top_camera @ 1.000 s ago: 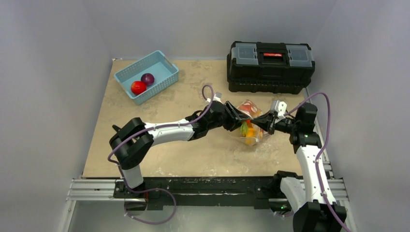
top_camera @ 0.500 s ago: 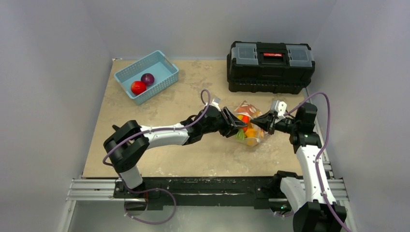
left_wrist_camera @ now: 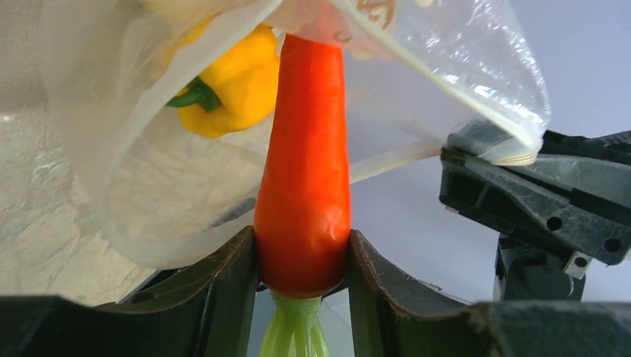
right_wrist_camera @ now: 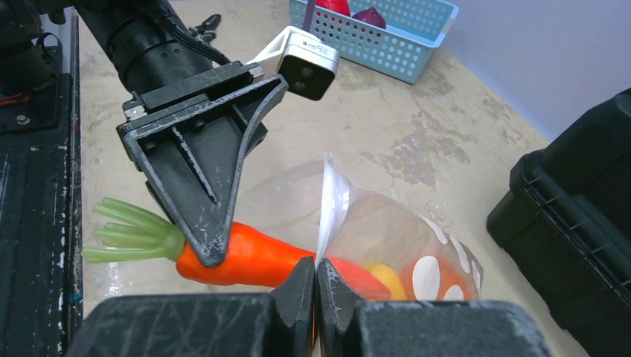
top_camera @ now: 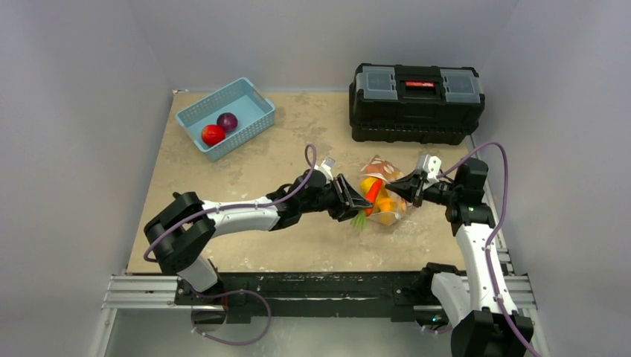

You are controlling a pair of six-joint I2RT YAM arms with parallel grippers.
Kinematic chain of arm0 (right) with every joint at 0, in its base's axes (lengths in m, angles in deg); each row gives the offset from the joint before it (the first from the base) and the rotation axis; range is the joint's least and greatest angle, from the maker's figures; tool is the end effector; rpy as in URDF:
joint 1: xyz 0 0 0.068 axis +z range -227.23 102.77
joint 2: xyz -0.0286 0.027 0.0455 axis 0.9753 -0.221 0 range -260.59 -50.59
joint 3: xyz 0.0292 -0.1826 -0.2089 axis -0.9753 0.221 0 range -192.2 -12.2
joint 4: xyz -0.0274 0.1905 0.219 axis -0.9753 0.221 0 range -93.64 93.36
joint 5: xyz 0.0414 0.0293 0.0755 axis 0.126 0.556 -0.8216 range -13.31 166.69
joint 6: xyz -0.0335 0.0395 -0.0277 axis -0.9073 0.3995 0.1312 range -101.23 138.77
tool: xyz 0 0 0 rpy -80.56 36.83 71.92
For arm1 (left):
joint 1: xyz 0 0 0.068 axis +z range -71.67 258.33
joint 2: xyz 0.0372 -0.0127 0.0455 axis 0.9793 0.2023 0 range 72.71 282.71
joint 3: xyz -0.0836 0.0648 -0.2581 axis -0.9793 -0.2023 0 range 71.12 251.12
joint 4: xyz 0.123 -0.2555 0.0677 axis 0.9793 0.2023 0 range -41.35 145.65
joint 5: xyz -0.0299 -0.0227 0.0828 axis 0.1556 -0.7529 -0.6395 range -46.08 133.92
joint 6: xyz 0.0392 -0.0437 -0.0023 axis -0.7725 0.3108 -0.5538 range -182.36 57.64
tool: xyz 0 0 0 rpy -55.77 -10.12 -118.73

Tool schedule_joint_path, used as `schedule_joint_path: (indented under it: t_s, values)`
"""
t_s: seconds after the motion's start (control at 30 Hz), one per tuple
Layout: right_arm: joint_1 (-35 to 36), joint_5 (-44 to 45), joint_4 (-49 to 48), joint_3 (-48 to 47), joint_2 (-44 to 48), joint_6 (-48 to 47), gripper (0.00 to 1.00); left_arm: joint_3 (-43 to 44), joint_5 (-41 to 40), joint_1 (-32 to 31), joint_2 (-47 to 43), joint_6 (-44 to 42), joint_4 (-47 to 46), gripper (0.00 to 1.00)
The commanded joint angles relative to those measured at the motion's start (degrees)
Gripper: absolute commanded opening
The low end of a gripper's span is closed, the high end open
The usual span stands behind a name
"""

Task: Open the zip-top bag and remove the fake food
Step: Pick up the fake vegetable from the zipper food storage bag.

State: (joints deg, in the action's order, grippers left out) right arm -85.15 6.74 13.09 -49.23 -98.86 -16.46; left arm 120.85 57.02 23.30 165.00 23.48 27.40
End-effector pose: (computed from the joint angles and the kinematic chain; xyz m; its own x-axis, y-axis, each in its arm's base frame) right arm 0.2052 0.0118 0.2786 0.0674 -0.2091 -0.9756 -0.9006 0.4081 -0.1496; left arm 0.2116 -0.3193 0.1986 -0.9318 -0.3626 0.0144 -0.1410 0.3250 -0.9352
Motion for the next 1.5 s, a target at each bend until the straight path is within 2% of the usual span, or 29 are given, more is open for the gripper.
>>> schedule_joint_path:
  t_s: [0.0, 0.37, 0.87, 1.0, 1.3, 1.47]
  values:
    - [0.2, 0.3, 0.0, -0.5, 0.2, -1.1, 0.00, -2.1, 2.1, 0.4, -3.9, -2.9, -1.6, 0.00]
    - [0.2, 0.4, 0.1, -0.6, 0.3, -1.1, 0.00, -6.4, 2.9, 0.4, -9.3, -7.1, 0.1, 0.00]
    - [0.2, 0.6, 0.2, -0.5, 0.3, -1.2, 0.00, -9.6, 4.6, 1.4, -23.0, -26.8, 13.4, 0.00]
    - [0.1, 0.6, 0.2, -0.5, 0.4, -1.2, 0.00, -10.0, 7.4, 2.6, -25.4, -32.4, 15.5, 0.00]
    - [0.1, 0.4, 0.2, -0.6, 0.7, -1.3, 0.00, -11.9, 13.8, 6.2, -29.2, -38.3, 16.1, 0.00]
    - [0.1, 0.3, 0.2, -0.6, 1.1, -1.3, 0.00, -10.9, 15.2, 8.1, -32.5, -42.5, 20.7, 0.00]
